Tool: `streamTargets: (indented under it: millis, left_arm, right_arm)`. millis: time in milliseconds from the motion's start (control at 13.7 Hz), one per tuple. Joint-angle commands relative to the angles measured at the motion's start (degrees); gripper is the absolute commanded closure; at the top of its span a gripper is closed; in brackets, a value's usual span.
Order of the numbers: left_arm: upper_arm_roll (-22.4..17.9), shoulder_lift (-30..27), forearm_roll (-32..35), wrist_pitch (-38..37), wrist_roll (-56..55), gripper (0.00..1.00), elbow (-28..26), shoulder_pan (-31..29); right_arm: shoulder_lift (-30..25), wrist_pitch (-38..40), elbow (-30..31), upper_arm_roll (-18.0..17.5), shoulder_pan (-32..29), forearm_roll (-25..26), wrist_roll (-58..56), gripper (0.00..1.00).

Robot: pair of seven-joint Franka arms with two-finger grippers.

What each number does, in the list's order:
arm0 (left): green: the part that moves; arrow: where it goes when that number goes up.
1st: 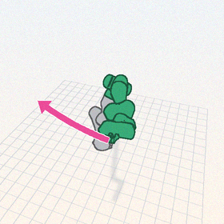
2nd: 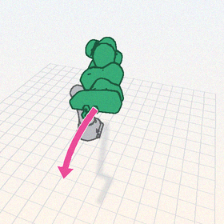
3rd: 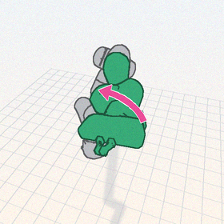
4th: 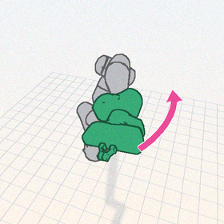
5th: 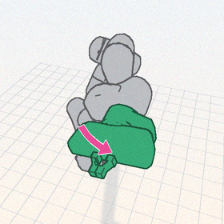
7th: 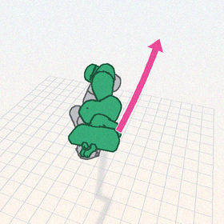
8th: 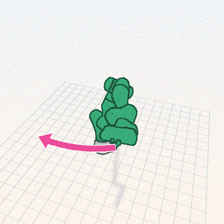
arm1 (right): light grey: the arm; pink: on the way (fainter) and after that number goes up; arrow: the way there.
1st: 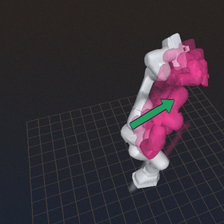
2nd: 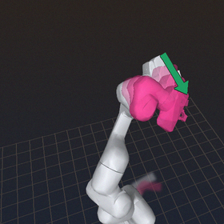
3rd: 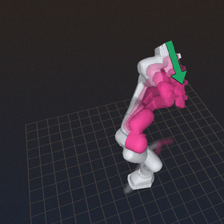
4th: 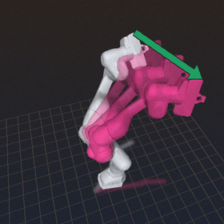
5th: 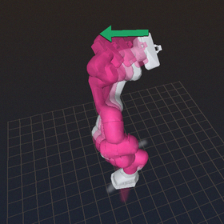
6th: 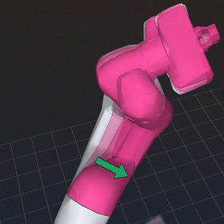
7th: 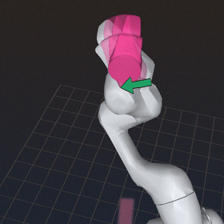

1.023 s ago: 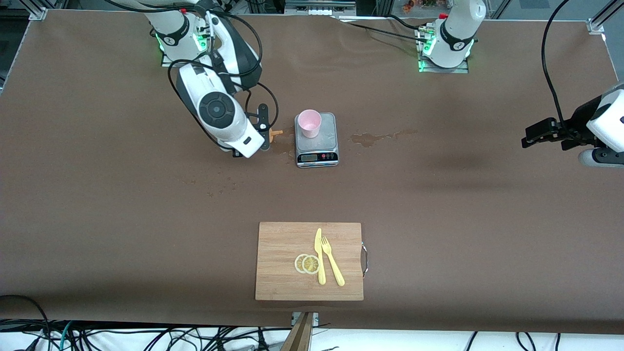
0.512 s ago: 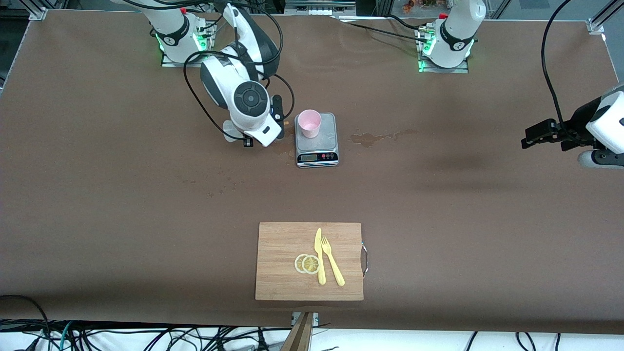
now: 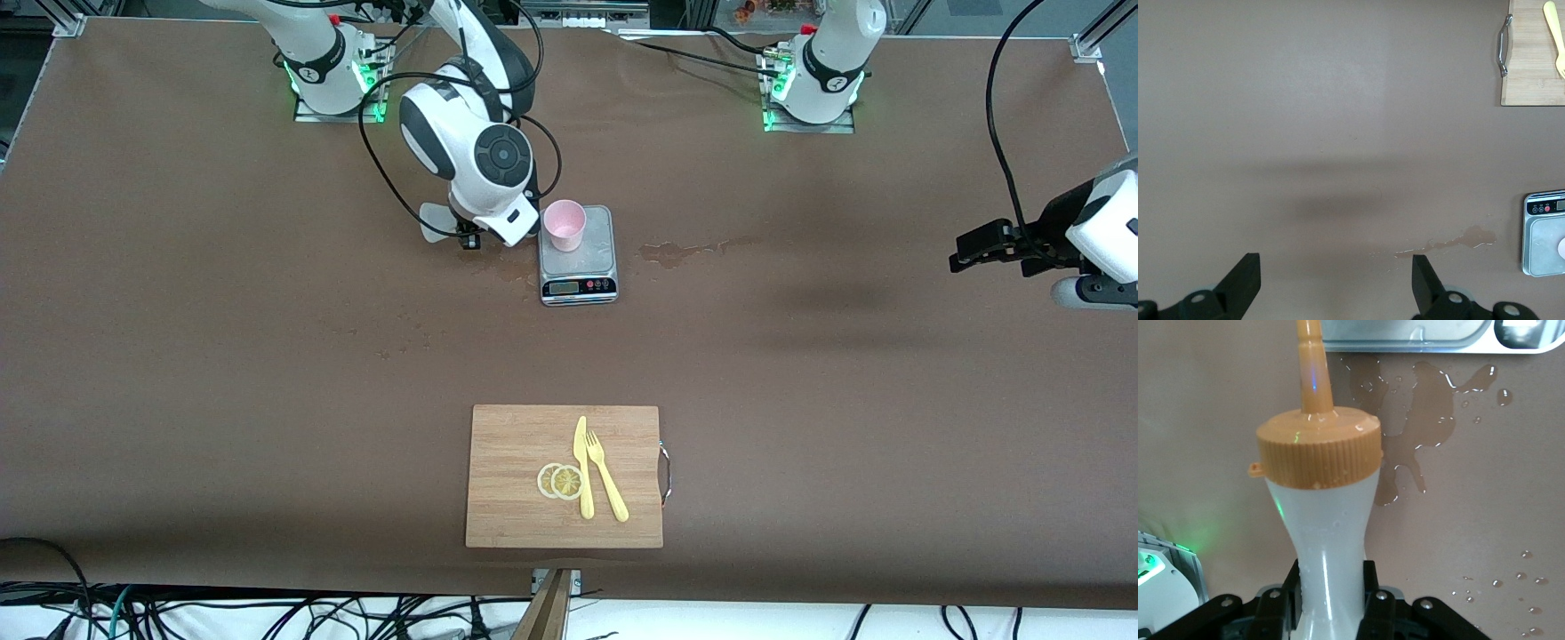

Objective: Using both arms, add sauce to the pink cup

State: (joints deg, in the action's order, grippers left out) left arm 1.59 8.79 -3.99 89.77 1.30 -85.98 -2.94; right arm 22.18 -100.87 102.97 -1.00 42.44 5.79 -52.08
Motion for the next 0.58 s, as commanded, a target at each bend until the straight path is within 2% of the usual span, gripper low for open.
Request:
streamTargets:
  millis: [0, 219, 512]
  left_arm:
    - [0.2, 0.8, 0.0, -0.8, 0.8, 0.00, 1.7, 0.2]
    - [0.2, 0.8, 0.0, -0.7, 0.9, 0.00, 1.7, -0.1]
    - [0.2, 0.8, -0.1, -0.7, 0.9, 0.00, 1.7, -0.2]
  right_arm:
    - [0.6, 2.4, -1.6, -1.6, 0.6, 3.0, 4.0, 0.94]
    - [1.0, 4.2, -2.1, -2.5, 1.0, 4.0, 6.9, 0.94]
    - [2.7, 7.3, -5.8, -2.8, 0.9, 4.8, 8.1, 0.94]
